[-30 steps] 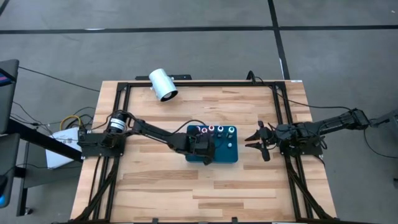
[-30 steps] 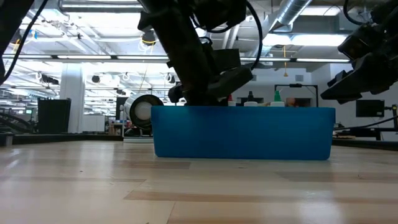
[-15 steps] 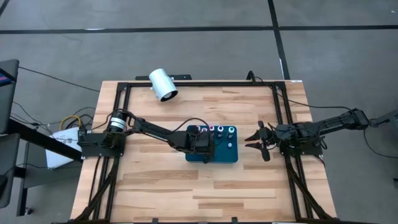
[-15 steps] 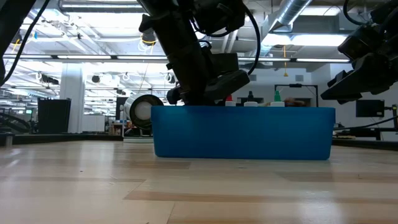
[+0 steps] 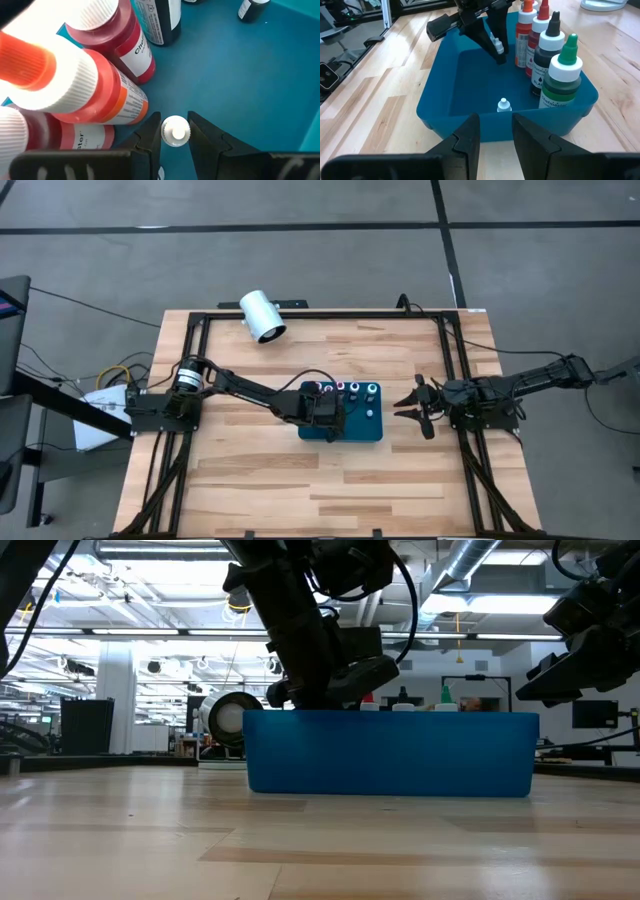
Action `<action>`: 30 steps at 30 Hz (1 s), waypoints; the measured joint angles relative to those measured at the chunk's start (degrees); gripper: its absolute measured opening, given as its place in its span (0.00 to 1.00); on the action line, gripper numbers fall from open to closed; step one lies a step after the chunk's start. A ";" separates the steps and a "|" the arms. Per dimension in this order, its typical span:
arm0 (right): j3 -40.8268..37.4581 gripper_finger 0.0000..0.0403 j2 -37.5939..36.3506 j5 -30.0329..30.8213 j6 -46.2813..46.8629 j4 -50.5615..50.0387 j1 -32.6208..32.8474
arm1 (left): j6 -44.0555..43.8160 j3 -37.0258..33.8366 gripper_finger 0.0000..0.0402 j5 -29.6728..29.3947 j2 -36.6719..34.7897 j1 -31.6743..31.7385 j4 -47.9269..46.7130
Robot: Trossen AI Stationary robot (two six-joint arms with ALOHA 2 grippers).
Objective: Pick & Place food coloring
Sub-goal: Put the small green food coloring bottle into the blue bin
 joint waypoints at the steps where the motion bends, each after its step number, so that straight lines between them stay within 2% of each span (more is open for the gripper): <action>1: 0.00 0.25 0.00 0.00 0.00 -0.01 0.00 | 0.17 0.00 0.18 -0.05 0.00 0.00 0.00; 30: 0.00 0.25 0.00 0.00 0.00 0.41 0.00 | -0.01 0.10 0.18 1.30 1.92 -0.07 0.31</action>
